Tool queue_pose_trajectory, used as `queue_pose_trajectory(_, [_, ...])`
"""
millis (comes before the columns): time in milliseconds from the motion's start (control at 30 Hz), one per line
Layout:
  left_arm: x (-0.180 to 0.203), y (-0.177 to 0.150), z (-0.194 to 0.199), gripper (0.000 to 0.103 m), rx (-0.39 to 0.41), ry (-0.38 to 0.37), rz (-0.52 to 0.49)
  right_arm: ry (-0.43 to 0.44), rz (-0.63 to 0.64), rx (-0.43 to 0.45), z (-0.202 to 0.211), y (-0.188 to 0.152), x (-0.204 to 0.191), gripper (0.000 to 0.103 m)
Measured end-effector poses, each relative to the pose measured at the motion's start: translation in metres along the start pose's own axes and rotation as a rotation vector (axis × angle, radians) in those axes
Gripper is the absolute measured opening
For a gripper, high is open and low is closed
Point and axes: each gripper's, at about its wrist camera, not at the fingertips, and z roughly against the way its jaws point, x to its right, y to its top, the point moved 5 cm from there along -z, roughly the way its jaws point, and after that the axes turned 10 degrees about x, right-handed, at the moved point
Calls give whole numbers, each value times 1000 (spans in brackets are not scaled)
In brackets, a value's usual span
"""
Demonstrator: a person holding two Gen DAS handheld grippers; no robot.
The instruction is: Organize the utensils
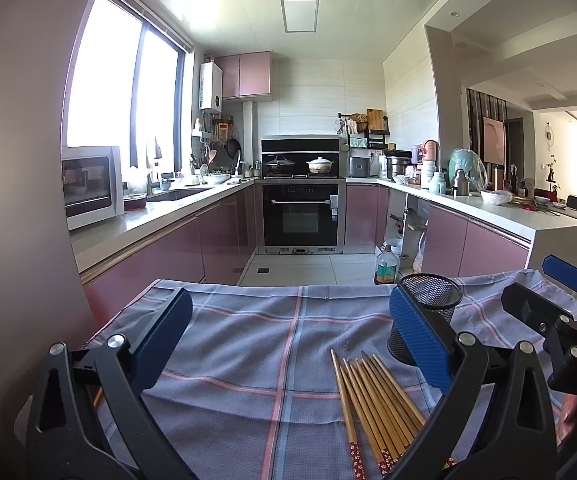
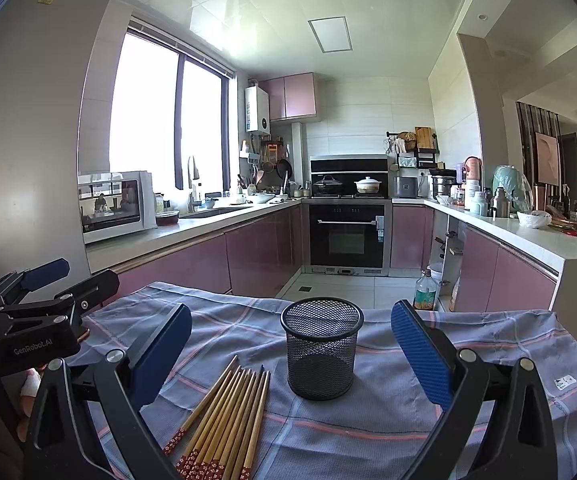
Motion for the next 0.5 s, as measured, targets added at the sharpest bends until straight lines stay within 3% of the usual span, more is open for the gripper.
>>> queue_pose_trajectory(500, [1,0,-1,97,0,1,3,2,-4,3,0,-1,3,97])
